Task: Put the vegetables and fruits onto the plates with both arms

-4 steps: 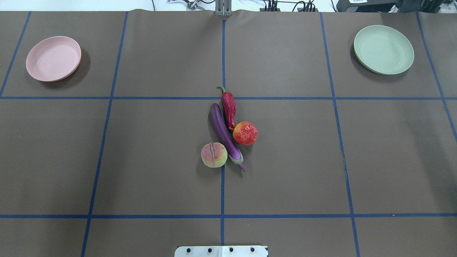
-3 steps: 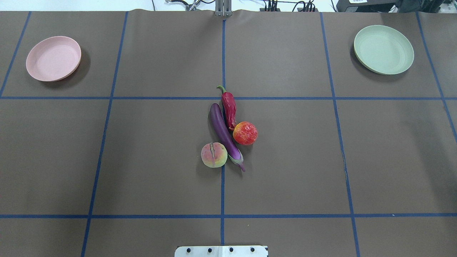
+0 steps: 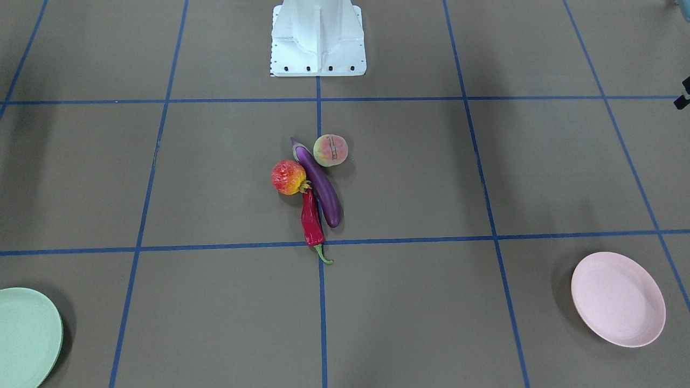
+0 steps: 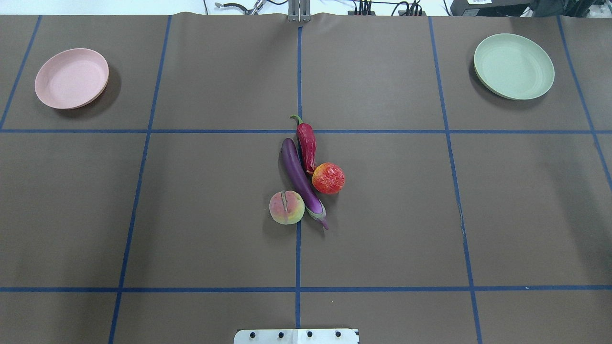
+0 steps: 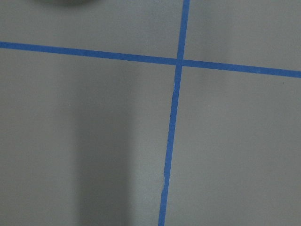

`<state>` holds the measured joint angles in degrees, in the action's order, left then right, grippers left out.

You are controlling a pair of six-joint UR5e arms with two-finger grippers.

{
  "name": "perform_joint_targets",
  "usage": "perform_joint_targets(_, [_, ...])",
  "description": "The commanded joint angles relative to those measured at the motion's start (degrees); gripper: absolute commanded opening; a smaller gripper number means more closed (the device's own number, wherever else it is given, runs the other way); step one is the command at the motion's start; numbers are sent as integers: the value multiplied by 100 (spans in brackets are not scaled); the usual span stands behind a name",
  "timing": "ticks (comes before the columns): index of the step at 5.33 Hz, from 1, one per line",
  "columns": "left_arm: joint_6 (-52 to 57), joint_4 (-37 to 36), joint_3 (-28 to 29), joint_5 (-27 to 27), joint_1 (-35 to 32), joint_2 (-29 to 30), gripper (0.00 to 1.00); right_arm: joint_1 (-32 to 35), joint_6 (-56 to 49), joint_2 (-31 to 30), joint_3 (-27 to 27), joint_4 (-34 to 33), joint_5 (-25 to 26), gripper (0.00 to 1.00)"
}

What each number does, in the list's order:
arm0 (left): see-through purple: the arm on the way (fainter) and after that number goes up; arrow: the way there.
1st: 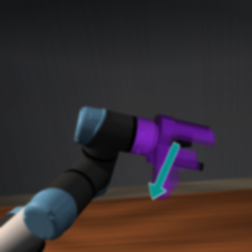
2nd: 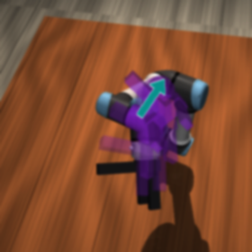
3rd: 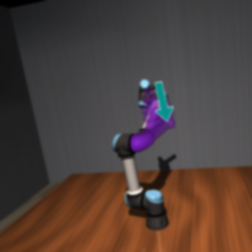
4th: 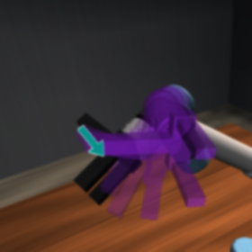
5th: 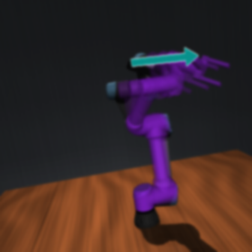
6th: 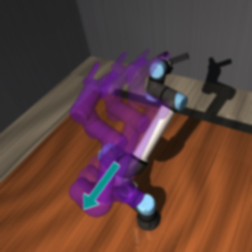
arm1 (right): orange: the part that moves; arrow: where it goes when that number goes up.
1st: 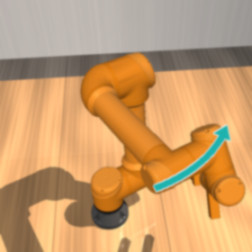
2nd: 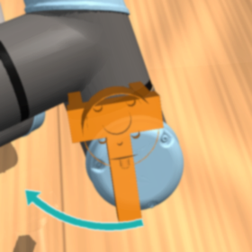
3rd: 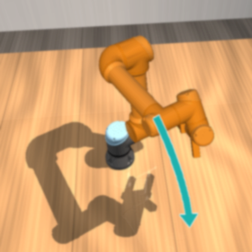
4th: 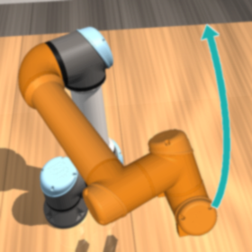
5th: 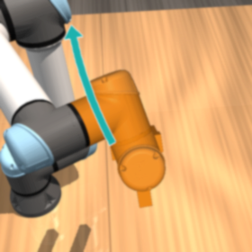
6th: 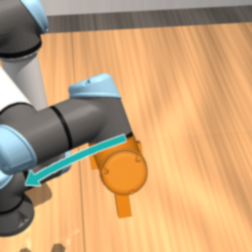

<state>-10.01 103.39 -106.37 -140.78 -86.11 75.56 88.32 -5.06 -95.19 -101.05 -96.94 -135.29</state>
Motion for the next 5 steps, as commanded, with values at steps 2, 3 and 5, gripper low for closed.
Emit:
perform_joint_targets(2, [-799, 556, -33, -494, 601, 81, 100, -8, 14, 9, -11, 9, -425, 100])
perform_joint_targets(3, [-844, 586, -24, -459, 752, 195, 100, -8, 40, 10, -11, 270, -646, 100])
perform_joint_targets(5, [-1236, 543, 29, -459, 946, 466, 100, -87, 58, -87, -3, 852, -727, 100])
